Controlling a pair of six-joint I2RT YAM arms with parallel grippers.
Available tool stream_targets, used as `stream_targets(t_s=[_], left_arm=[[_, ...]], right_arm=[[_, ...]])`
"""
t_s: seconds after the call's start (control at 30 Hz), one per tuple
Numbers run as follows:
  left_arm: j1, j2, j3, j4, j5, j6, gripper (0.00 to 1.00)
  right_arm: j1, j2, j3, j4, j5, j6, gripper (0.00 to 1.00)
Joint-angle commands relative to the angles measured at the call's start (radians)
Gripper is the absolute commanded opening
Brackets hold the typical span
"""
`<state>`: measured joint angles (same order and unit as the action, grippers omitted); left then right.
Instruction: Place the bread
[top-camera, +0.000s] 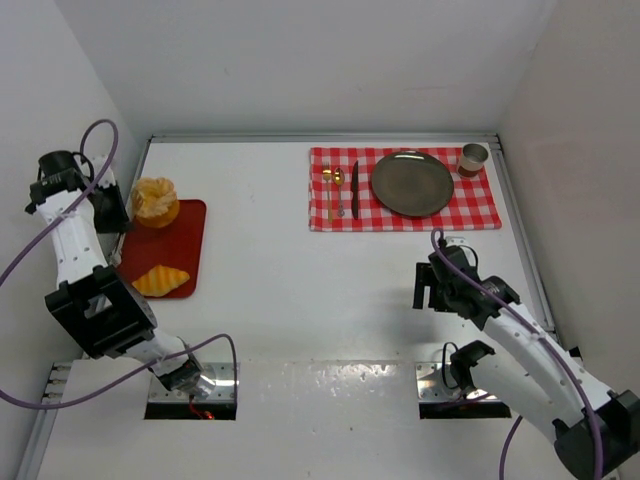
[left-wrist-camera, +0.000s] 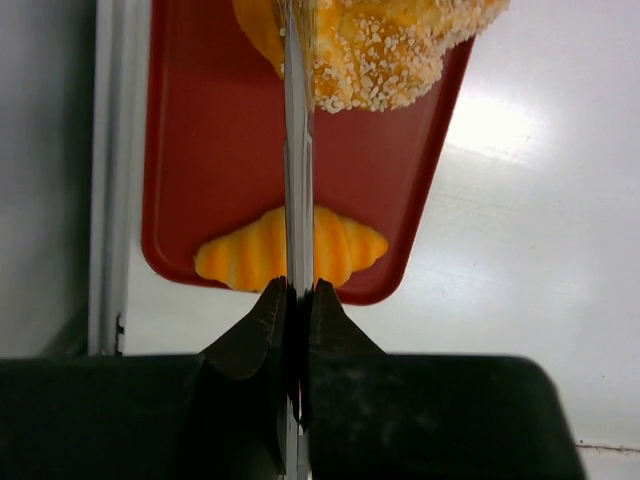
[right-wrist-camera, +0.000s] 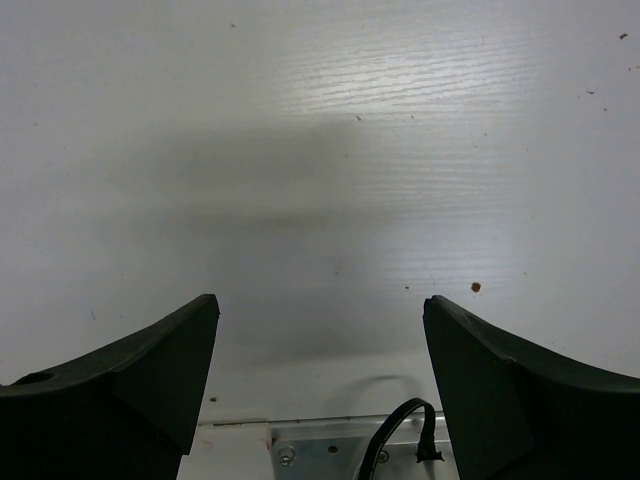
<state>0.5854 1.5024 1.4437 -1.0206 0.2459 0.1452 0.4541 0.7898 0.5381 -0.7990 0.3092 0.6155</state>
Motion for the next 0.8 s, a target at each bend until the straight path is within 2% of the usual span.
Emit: stream_targets(t_s=[0.0,0.07,0.17,0.2,0.23,0.27,0.3,0.43,0.5,0.63,0.7,0.77], left_arm=[[-0.047,0.013,0.157,-0.050,0.033,-0.004,0.00],[-0.091,0.025,0.220,-0.087,0.033,-0.004,0.00],[-0.249,0.077,0.377,-0.133,0.021,-0.013,0.00],[-0.356,0.099,0.474,-0.142,0.004,-0.013,0.00],[-0.411,0.126,0.528,-0.142,-0.006,-0.013,0.00],[-0.468,0.197,0.587,-0.166,-0.019,-0.013,0.00],[-0.577,0.243,0.712,-0.179,-0.029,-0.004,0.00],[-0.826,0.491,0.985,-0.210,-0.065,0.007,0.00],[-0.937,0.559,1.003,-0.087,-0.085,-0.018,0.00],[-1.074,0.559,0.865,0.244,-0.085,-0.076,0.00],[-1.116,0.581,0.854,0.394,-0.085,-0.085,0.00],[-1.168,0.593,0.825,0.473,-0.108,-0.085,0.00]], right_arm=[[0.001,0.009,0.034,0.052,0.030,-0.014,0.83],[-0.003,0.019,0.033,0.058,0.065,-0.013,0.83],[-0.015,0.031,0.025,0.069,0.106,-0.016,0.83],[-0.020,0.040,0.023,0.076,0.117,-0.016,0.83],[-0.025,0.048,0.023,0.083,0.125,-0.019,0.83],[-0.028,0.054,0.026,0.105,0.125,-0.031,0.83],[-0.028,0.061,0.031,0.112,0.128,-0.036,0.83],[-0.029,0.139,0.074,0.119,0.142,-0.074,0.83],[-0.031,0.158,0.091,0.112,0.156,-0.074,0.83],[-0.032,0.161,0.095,0.109,0.148,-0.086,0.83],[-0.034,0.157,0.095,0.100,0.146,-0.082,0.83],[-0.035,0.152,0.088,0.080,0.148,-0.074,0.83]])
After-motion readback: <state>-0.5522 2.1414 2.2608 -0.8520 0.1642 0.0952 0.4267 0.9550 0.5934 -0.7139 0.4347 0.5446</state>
